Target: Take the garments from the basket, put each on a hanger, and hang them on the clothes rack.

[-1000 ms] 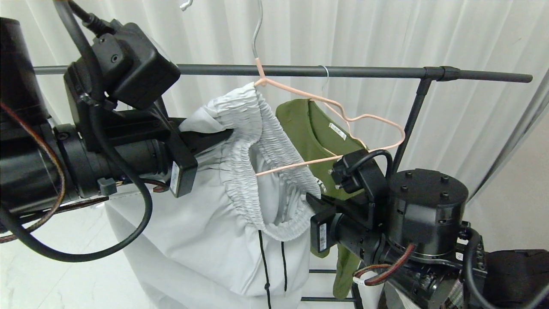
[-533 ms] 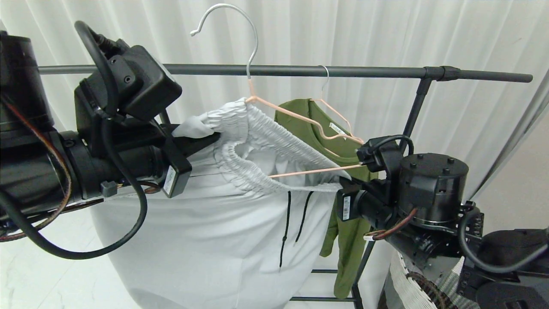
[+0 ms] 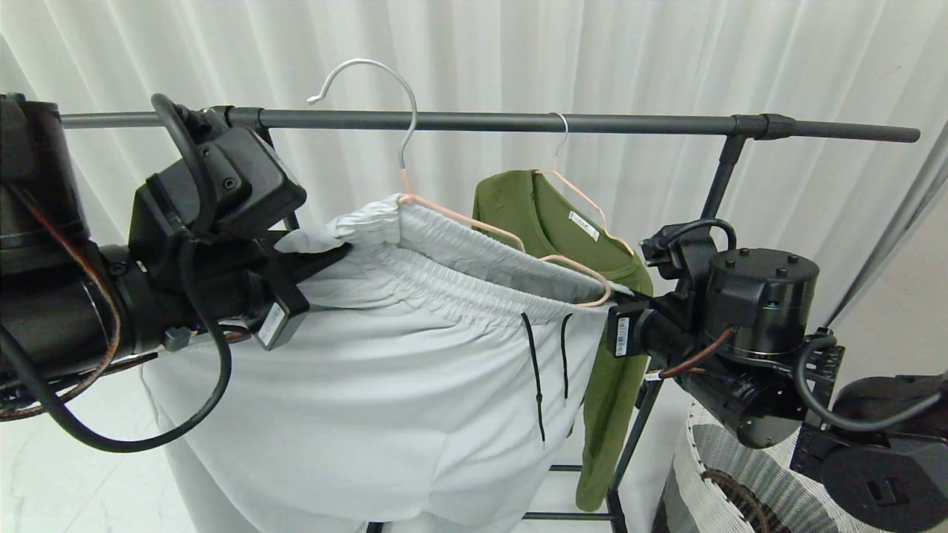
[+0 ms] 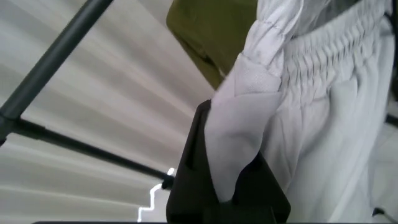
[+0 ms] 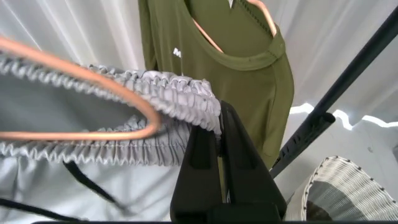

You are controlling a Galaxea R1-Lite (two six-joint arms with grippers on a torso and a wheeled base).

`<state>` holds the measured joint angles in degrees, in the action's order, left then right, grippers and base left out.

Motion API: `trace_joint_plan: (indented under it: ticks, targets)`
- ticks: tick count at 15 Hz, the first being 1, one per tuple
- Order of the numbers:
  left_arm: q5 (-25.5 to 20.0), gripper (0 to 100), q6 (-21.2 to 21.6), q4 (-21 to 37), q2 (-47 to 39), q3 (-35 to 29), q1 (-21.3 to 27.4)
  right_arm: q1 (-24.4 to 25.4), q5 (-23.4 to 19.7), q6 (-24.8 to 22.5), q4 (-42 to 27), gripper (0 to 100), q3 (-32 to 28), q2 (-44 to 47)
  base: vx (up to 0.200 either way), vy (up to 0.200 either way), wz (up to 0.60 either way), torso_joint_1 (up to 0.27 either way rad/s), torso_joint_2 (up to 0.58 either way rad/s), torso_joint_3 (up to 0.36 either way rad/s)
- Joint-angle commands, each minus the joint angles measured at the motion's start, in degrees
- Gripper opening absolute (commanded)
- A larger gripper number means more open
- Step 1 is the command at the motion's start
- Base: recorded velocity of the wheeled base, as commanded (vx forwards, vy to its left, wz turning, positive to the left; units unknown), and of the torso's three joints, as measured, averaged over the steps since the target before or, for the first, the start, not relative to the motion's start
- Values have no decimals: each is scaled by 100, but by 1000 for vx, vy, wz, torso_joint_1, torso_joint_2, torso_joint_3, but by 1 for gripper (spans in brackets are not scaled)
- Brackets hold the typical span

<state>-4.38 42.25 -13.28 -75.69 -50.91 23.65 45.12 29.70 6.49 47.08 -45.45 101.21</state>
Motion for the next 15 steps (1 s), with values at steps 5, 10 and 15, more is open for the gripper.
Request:
trace_joint_plan:
  ticks: [5, 10, 15]
  targets:
    - [-2, 0, 802, -738, -113, 564, -431, 111, -52, -209, 3, 0, -105, -40, 0, 0, 0, 0, 0, 0]
    - [-11, 0, 1022, -1177, -209, 907, -176, 507, -69, -438, -463, 0, -667, 31, 0, 0, 0, 0, 0, 0]
    - [7, 0, 1004, -1186, -271, 898, 114, 788, -69, -411, -647, 0, -1089, 338, 0, 0, 0, 0, 0, 0]
